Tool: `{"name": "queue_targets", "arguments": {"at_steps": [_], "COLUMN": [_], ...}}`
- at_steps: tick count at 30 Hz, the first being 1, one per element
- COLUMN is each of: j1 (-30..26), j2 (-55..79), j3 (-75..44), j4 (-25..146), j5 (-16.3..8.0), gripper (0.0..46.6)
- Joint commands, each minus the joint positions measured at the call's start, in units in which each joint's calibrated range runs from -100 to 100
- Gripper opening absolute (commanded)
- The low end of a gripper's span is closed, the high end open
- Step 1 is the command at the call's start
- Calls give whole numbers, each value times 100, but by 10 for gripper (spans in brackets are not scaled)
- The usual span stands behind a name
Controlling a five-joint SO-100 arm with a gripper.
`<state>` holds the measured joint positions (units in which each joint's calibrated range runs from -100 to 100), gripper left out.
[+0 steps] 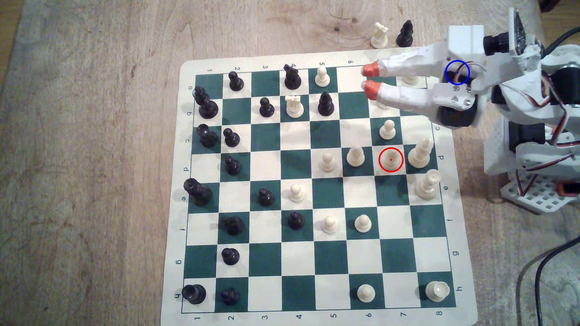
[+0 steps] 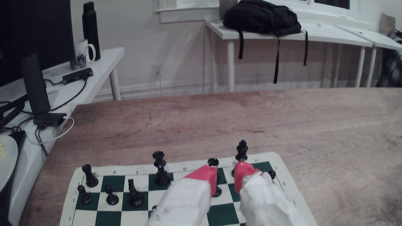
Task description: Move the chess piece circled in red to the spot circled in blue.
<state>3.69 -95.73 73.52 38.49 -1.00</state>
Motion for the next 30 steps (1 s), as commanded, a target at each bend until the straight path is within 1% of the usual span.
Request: {"name": "queue_targets", "arguments": {"at_steps": [1,4,5,8,10,13,14,17,18,19,23,27,28,30], "j1": [73,-13,50,206,277,230,151,89,73,18,-201,-334,-388,-427], "j2": [354,990,1296,1984,2527,2960,3308,3826,3894,4029,4216,4301,4420,4539], "j3": [-788,-1332,-1495,-2012,-2402,-2574,-2728,-2991,-3000,-3000,-2882,-2774,-2692,-2583], "j4": [885,1516,1835,2433,2793,2982,3219,3522,3539,3563,3612,3612,3612,3604], "j5": [0,-181,-225,-425,-493,-552,-650,-801,-830,-913,-1128,-1177,-1162,-1128], "gripper": [3,10,20,21,24,36,53,65,72,85,102,133,146,152]}}
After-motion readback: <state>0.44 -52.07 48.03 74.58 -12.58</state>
